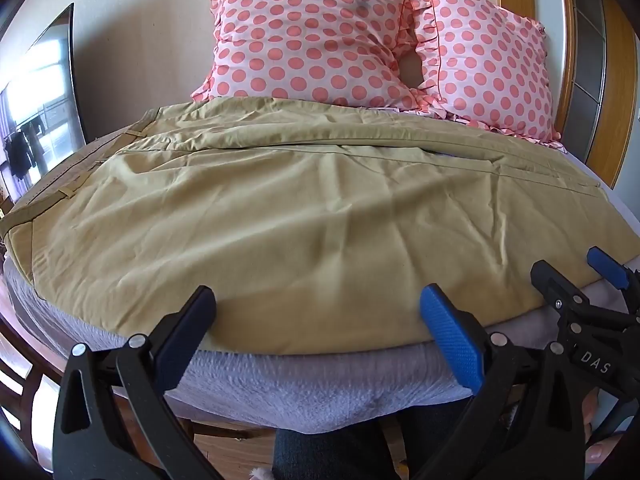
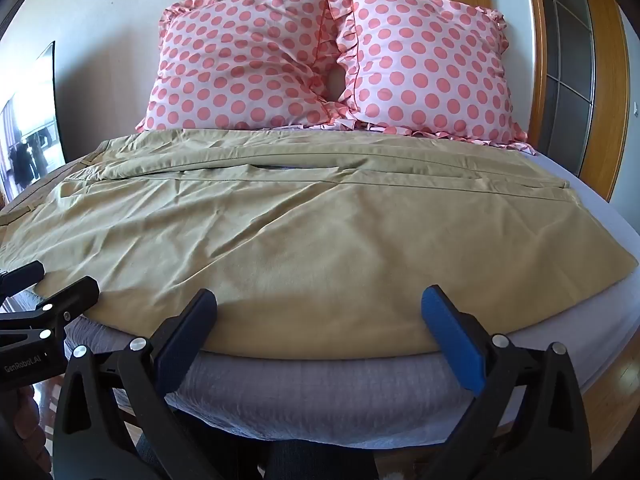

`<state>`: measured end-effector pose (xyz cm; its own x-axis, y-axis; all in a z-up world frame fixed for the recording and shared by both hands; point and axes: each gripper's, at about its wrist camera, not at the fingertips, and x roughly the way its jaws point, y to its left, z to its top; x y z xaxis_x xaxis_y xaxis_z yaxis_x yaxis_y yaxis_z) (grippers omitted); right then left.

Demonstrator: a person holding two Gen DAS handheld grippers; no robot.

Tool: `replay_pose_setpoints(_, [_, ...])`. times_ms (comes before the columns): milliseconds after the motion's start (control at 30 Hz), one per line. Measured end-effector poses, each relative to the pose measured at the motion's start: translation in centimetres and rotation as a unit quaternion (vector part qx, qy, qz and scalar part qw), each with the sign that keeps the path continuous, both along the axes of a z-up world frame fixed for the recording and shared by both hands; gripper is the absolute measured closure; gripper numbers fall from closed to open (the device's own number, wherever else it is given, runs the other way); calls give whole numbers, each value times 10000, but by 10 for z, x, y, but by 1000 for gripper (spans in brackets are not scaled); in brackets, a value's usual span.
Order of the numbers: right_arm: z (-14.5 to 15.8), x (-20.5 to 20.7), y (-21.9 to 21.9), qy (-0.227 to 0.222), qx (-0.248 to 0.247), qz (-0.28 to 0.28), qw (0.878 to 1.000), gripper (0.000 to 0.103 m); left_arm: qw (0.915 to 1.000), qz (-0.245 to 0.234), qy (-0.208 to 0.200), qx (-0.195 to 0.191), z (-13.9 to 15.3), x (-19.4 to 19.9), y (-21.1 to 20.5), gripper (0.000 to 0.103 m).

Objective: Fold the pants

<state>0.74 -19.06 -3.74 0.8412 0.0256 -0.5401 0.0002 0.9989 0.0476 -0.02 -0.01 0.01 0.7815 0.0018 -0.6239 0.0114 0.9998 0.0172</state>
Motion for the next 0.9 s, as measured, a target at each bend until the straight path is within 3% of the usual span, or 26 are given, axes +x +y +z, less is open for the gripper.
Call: replay_pose_setpoints(900, [0,0,0,-16,0,0,10000,1,10000,0,1,-6,0,0,0,2])
